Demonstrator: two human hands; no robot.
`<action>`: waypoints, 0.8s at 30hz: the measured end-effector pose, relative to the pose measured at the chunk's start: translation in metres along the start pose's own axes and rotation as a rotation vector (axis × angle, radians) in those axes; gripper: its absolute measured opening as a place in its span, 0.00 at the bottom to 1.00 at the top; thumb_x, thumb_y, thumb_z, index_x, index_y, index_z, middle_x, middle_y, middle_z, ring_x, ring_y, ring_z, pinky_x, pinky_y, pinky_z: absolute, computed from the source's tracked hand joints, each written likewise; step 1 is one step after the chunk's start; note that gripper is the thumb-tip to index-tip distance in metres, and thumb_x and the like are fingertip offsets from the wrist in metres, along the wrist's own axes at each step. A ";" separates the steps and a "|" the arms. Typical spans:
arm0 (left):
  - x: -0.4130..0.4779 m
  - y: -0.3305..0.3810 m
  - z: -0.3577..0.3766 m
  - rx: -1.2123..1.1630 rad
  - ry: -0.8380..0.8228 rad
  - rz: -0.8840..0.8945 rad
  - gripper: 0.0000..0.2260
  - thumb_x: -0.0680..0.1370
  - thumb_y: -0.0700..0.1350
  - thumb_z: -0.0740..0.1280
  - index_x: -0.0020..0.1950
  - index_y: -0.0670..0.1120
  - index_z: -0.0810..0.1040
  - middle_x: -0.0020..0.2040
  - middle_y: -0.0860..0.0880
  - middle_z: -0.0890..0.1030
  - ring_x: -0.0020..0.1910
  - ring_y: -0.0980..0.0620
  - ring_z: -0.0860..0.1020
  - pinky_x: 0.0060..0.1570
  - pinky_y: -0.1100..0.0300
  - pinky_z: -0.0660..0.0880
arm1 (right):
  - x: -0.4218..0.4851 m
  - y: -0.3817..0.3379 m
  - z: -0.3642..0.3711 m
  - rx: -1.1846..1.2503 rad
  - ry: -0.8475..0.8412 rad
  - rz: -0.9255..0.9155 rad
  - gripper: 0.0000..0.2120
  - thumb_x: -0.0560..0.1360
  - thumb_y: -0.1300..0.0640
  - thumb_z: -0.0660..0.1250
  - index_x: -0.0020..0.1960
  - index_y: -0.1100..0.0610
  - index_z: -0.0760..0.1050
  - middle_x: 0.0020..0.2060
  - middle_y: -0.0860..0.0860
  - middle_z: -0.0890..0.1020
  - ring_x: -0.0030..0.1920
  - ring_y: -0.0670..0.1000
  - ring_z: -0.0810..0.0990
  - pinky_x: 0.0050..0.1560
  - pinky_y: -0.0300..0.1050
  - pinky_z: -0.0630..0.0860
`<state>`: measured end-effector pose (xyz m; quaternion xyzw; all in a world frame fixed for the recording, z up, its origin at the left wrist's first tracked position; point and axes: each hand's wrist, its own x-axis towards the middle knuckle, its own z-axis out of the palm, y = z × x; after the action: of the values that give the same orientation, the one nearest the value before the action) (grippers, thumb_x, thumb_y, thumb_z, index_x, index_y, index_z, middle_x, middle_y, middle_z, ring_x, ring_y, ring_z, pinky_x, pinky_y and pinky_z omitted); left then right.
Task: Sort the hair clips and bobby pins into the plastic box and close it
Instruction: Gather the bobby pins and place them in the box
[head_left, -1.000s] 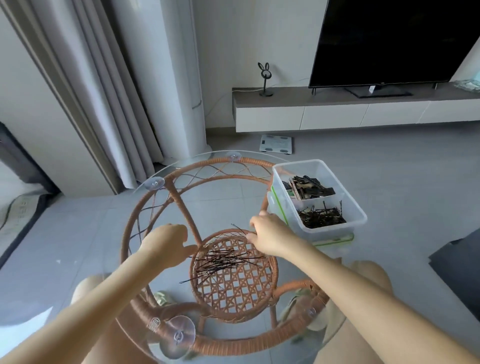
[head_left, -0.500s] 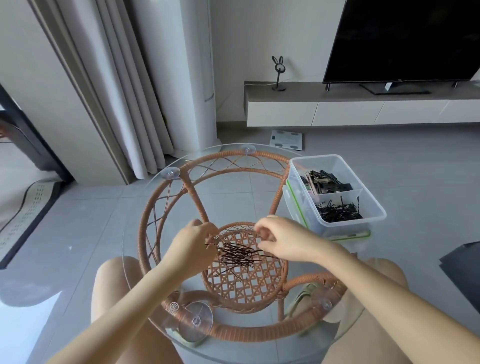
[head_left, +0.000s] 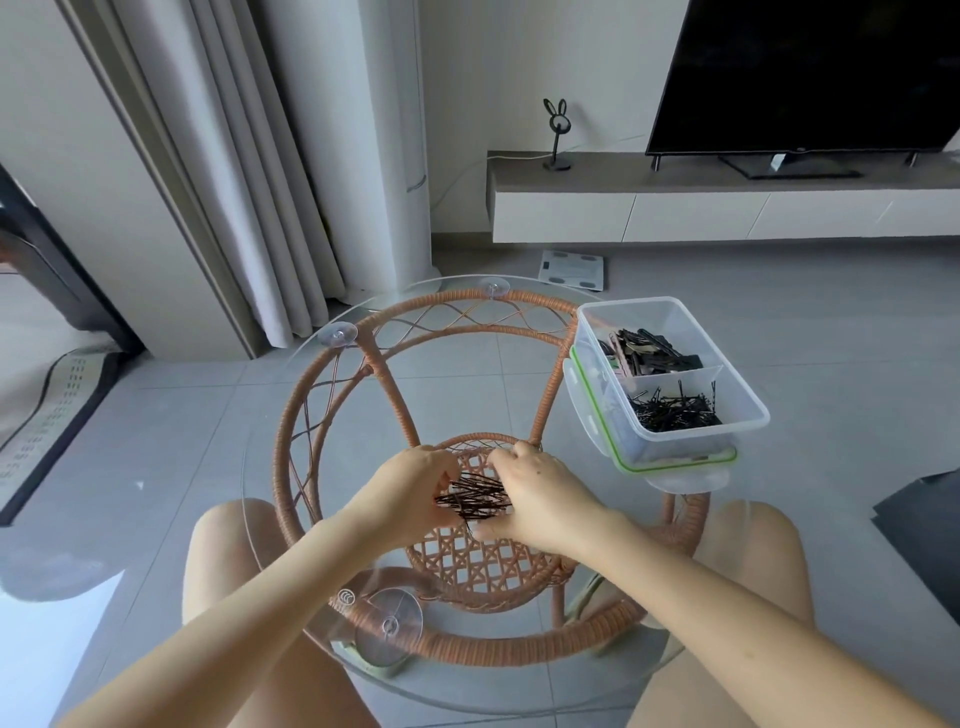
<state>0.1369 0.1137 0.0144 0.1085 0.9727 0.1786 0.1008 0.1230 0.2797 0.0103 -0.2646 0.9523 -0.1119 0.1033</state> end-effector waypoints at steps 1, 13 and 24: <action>0.002 0.001 0.001 -0.024 0.010 0.013 0.15 0.70 0.44 0.72 0.56 0.44 0.76 0.51 0.48 0.80 0.46 0.51 0.77 0.43 0.64 0.72 | 0.002 -0.003 0.000 0.035 0.007 -0.012 0.30 0.67 0.43 0.71 0.61 0.59 0.67 0.57 0.57 0.75 0.56 0.58 0.74 0.55 0.52 0.73; 0.001 -0.013 0.004 0.075 0.133 0.042 0.23 0.70 0.54 0.71 0.63 0.51 0.74 0.58 0.50 0.76 0.55 0.51 0.75 0.54 0.59 0.73 | 0.006 0.007 -0.003 0.305 0.081 -0.005 0.07 0.75 0.56 0.65 0.50 0.58 0.78 0.45 0.53 0.81 0.45 0.52 0.77 0.47 0.47 0.75; 0.013 -0.004 0.009 0.061 0.131 0.093 0.24 0.70 0.56 0.70 0.65 0.53 0.72 0.58 0.50 0.74 0.56 0.50 0.72 0.55 0.58 0.72 | -0.008 0.022 -0.027 0.323 0.209 0.023 0.07 0.73 0.55 0.67 0.44 0.59 0.79 0.35 0.51 0.80 0.36 0.49 0.76 0.34 0.33 0.64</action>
<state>0.1262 0.1164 0.0031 0.1446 0.9761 0.1603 0.0252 0.1122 0.3070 0.0313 -0.2208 0.9304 -0.2890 0.0459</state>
